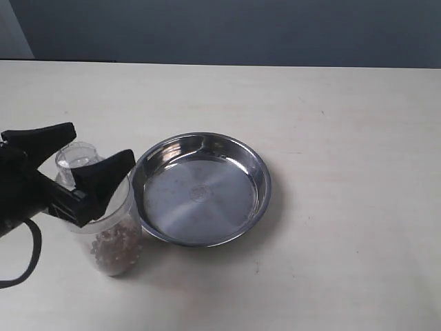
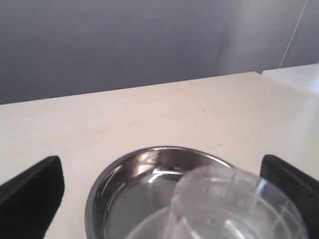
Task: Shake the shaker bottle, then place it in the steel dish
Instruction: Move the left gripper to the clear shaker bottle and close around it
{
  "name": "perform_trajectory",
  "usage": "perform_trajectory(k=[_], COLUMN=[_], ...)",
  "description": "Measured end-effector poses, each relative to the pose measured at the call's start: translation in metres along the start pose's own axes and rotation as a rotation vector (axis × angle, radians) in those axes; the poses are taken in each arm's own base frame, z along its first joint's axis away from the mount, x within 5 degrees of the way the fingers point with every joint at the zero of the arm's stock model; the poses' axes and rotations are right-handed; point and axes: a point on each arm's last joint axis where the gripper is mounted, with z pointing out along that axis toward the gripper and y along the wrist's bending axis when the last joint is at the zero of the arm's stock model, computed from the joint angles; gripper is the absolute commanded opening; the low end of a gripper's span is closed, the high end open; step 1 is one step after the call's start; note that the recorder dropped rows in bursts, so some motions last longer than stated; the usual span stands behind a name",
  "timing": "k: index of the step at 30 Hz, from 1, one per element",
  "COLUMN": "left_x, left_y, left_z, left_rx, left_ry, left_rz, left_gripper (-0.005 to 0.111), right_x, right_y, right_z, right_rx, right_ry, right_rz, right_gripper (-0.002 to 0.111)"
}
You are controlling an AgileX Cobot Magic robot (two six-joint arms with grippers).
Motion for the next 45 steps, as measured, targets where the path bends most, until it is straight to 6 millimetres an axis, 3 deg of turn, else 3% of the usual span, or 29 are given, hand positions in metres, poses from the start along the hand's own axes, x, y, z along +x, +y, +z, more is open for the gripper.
perform_trajectory(k=[13, 22, 25, 34, 40, 45], left_x=[0.03, 0.04, 0.041, 0.049, 0.049, 0.058], left_y=[0.006, 0.006, 0.007, 0.007, 0.008, 0.008], left_z=[0.015, 0.015, 0.016, -0.003, -0.003, -0.006], left_rx=[0.018, 0.032, 0.035, -0.022, -0.03, -0.032], left_ry=[0.119, 0.124, 0.121, 0.1, 0.101, 0.188], left_rz=[-0.013, -0.038, -0.038, -0.003, -0.003, -0.002], left_gripper=[0.091, 0.061, 0.057, 0.058, 0.092, 0.093], right_x=[0.0, 0.0, 0.0, 0.0, 0.0, 0.0], right_y=[0.0, 0.0, 0.0, 0.0, 0.0, 0.0], right_z=[0.0, 0.0, 0.0, 0.0, 0.0, 0.0], right_rx=[0.0, 0.0, 0.0, 0.0, 0.0, 0.0], right_ry=[0.0, 0.0, 0.0, 0.0, 0.0, 0.0], right_rz=[0.0, 0.0, 0.0, 0.0, 0.0, 0.0], right_gripper=[-0.001, -0.001, -0.001, -0.001, -0.001, -0.001])
